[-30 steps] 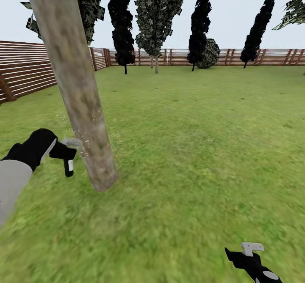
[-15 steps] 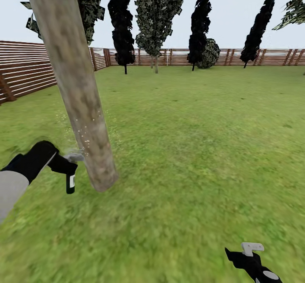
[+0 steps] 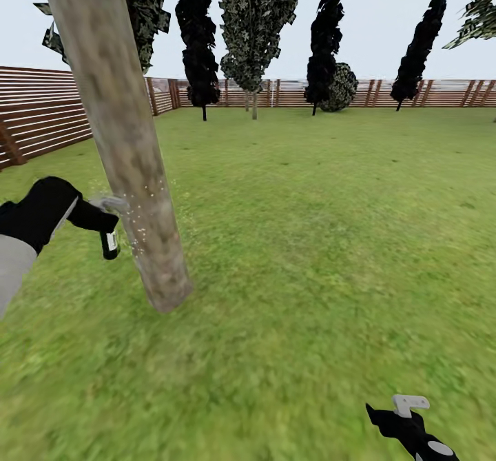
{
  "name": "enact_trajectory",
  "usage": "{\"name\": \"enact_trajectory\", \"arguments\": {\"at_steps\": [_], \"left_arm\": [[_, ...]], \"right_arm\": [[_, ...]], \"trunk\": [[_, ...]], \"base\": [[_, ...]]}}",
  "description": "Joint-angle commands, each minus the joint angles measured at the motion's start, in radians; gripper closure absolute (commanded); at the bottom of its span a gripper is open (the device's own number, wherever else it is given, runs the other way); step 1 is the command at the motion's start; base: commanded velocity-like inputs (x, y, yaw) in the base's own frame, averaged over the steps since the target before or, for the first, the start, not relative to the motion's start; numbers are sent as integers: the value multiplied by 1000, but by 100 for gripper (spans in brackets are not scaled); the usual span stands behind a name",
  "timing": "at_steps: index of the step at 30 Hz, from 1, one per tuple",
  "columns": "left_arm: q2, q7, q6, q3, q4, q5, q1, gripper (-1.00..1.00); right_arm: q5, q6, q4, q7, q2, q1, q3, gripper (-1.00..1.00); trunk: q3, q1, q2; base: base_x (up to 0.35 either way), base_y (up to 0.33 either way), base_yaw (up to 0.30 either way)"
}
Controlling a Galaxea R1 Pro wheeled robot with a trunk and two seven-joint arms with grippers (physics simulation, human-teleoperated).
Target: In the garden, pick up the pesticide atomizer on the floor and spray pesticide onto both trees until each tree trunk is fully covered.
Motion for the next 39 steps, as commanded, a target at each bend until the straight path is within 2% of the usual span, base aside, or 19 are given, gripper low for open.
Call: {"name": "enact_trajectory", "arguments": {"at_steps": [1,3,6,9,11,12,14,15,16,17,19,21,27,33,39], "left_arm": [[1,-4,-4,-19,1,-24,46,100],[-2,14,-13,-21,-8,-32,155,100],[-6,40,-30,-11,-10,-24,260,100],[-16,45,-37,-7,-6,-15,301,100],[-36,57,-70,52,14,10,313,100],[-51,75,-117,77,33,16,325,100],[-88,137,-226,102,93,22,355,100],[-111,188,-265,111,139,31,364,100],[-137,247,-281,135,160,70,368,100],[-146,299,-284,151,165,102,375,100],[-152,387,-287,161,166,153,414,100],[-155,405,-288,163,165,165,466,100],[-153,418,-291,165,153,167,481,100],[-158,418,-291,165,152,169,481,100],[-180,418,-291,165,152,169,481,100]], "right_arm": [[9,-4,1,6,0,-1,-9,-100],[9,-4,1,6,0,-1,-9,-100],[9,-4,1,6,0,-1,-9,-100],[9,-4,1,6,0,-1,-9,-100],[9,-4,2,6,0,-1,-9,-100],[9,-4,2,6,0,-1,-9,-100],[9,-4,2,6,0,-1,-9,-100],[9,-4,2,6,-1,-1,-9,-100],[9,-4,2,6,-1,-1,-9,-100],[9,-4,2,6,-2,0,-9,-100],[9,-4,2,6,-2,1,-8,-100],[9,-4,0,6,-3,1,-8,-100],[7,-5,-1,5,-10,1,-9,-100],[7,-5,-1,4,-10,1,-9,-100],[7,-5,-1,4,-10,1,-9,-100]], "trunk": [[-1,0,0],[-1,0,0],[-1,0,0],[-1,0,0],[-1,0,0],[-1,0,0],[-1,0,0],[-1,0,0],[-1,0,0],[-1,0,0],[-1,0,0],[-1,0,0],[-1,0,0],[-1,0,0],[-1,0,0]], "base": [[0,0,0],[0,0,0],[0,0,0],[0,0,0],[0,0,0],[0,0,0],[0,0,0],[0,0,0],[0,0,0],[0,0,0],[0,0,0],[78,-14,0],[232,-163,27],[204,-216,242],[103,-268,261]]}}
